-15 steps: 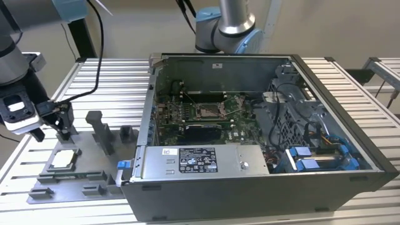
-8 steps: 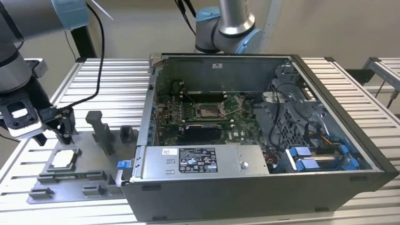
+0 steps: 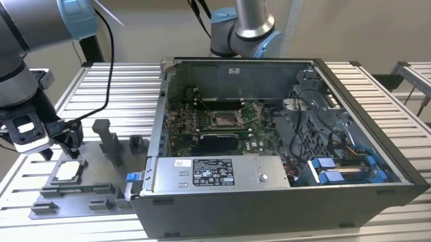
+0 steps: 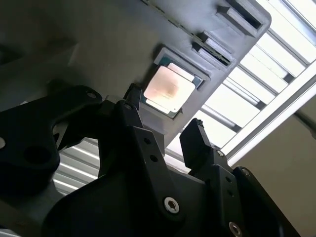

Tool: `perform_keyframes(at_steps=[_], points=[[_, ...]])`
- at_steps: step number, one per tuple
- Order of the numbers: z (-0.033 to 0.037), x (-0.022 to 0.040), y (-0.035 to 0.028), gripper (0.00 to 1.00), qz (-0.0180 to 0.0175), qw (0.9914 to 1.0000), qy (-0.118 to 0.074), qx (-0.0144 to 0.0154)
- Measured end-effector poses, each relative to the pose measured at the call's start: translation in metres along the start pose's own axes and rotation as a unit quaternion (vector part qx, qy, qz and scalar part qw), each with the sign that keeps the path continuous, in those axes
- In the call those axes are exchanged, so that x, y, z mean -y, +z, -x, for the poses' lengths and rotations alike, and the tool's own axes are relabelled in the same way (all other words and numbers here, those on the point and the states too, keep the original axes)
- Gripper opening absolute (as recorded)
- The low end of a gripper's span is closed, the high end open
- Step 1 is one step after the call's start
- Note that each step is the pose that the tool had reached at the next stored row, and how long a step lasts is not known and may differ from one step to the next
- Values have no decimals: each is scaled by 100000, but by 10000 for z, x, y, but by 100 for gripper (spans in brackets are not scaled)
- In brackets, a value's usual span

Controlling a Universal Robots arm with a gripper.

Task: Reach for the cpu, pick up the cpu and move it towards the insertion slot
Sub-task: 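Pick up the cpu and move it towards the insertion slot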

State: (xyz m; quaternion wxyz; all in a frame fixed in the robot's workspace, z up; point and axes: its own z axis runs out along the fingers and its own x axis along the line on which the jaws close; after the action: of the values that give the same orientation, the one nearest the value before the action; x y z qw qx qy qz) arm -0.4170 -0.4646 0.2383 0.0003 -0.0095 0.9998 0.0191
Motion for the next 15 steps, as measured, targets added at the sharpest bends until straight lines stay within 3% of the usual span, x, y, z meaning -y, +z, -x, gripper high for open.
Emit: perform_keyframes(at_steps=[15], points=[[-49,9,199,100,2,100000,-7,1]])
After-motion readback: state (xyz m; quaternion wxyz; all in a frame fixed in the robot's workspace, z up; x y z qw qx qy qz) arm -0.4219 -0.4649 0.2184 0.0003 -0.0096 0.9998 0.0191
